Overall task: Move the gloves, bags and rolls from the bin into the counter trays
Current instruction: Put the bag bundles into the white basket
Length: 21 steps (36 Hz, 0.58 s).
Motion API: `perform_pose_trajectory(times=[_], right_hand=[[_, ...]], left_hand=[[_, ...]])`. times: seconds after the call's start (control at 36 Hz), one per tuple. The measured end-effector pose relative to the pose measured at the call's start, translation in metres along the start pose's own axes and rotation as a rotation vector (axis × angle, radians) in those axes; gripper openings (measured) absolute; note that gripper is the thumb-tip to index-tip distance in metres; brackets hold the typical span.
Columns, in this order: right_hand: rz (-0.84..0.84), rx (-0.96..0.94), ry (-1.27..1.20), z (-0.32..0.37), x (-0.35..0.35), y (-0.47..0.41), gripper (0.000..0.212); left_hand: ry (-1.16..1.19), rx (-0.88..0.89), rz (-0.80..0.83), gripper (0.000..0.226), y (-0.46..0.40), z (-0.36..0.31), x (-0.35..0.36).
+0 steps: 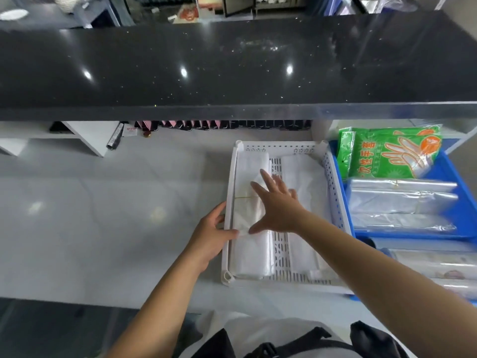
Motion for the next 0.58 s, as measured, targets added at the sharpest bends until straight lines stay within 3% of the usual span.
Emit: perform_pose_trajectory(times=[0.08, 0.17, 0.58], right_hand=[[0.187, -0.054, 0.153, 0.007, 0.009, -0.007, 0.136], [0.272, -0.032, 0.214, 0.01, 0.015, -0.008, 0.146], [0.237, -0.072, 0.19, 0.004, 0.03, -0.015, 0.159]], left_hand=[[-0.081, 0.004, -0.062, 0.088, 0.002, 0.002, 0.002], [-0.144, 0.016, -0.096, 0.088, 0.003, 0.001, 0.005], [-0.224, 0.002, -0.156, 0.081, -0.001, 0.002, 0.007]])
Point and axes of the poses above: each hand's wrist, its own y-axis away from the middle knuckle, its own x-axis out of the palm, z = x × y, the point moved 8 cm from there along -y, towards the middle knuckle, and after that the axes turned 6 degrees about z, right-handed, at the moved point
